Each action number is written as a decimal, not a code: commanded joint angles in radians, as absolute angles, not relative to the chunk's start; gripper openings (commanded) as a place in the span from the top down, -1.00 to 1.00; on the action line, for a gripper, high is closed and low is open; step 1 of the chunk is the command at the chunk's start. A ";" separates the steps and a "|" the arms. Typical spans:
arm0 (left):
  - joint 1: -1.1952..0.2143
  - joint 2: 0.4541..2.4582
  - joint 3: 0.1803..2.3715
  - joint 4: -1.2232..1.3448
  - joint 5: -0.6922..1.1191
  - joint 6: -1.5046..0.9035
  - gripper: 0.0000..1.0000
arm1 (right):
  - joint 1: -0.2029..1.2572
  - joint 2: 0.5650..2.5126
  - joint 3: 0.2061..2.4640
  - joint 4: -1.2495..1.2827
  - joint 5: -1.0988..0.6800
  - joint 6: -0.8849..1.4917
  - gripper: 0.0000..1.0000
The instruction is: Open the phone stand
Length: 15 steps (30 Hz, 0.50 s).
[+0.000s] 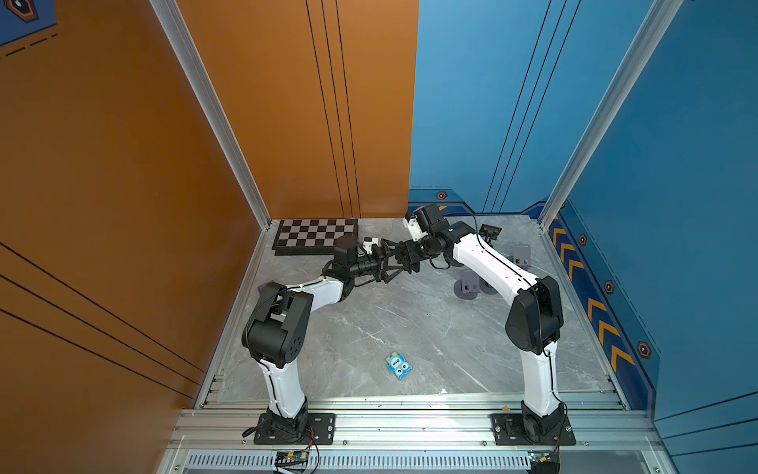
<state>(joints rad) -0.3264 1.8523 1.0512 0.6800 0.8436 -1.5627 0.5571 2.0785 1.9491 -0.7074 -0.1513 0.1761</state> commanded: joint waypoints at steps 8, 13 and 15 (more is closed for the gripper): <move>-0.325 1.846 1.055 0.676 0.872 -1.551 -0.51 | 0.563 2.040 1.982 -0.713 -0.149 0.185 1.00; -0.331 1.858 1.055 0.676 0.875 -1.551 -0.49 | 0.570 2.043 1.990 -0.711 -0.149 0.193 1.00; -0.333 1.857 1.051 0.676 0.875 -1.551 -0.44 | 0.569 2.045 1.993 -0.710 -0.149 0.193 1.00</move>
